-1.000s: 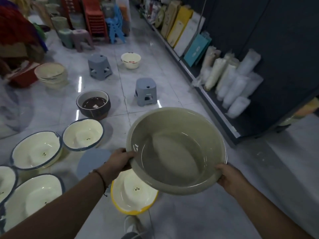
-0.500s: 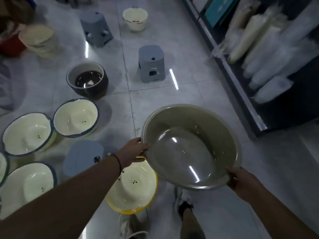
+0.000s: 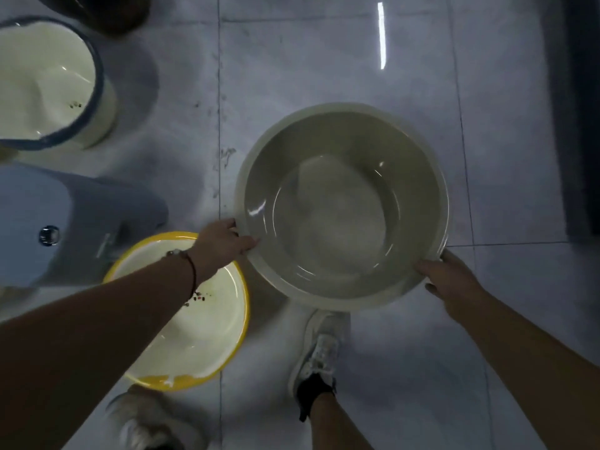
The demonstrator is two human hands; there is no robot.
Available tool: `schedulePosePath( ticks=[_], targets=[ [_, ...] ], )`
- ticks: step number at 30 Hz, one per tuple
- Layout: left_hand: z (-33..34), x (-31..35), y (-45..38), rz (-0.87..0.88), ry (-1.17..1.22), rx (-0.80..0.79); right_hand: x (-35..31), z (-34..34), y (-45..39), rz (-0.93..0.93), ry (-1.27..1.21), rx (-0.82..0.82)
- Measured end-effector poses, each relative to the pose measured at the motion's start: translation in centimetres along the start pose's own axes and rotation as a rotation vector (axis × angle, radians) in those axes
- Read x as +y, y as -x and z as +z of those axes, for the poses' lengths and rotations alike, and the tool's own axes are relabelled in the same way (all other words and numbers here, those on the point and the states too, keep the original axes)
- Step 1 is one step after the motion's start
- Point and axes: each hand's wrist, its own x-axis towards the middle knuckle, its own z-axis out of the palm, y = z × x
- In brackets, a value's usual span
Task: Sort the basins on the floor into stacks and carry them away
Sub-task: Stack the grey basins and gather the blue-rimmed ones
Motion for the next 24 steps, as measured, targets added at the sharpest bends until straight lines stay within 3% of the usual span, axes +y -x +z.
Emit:
schedulePosePath(
  ticks=[4,10,17,24],
  targets=[
    [2.5,-2.6,-5.7,0.001,-0.08,0.067,1.8,2.4,-6.0,0.004,0.111,0.011],
    [5.7,-5.7,-8.6,-0.054,-0.18,0.127,5.0,5.1,-10.0,0.183,0.252,0.019],
    [6.6,-8.2,-10.9,-0.06,-0.243,0.061,5.7,5.2,-12.0,0.251,0.441,-0.02],
    [4.3,-8.6,-9.5,0.095,-0.375,-0.052,4.6,5.7,-10.6,0.125,0.691,0.011]
  ],
)
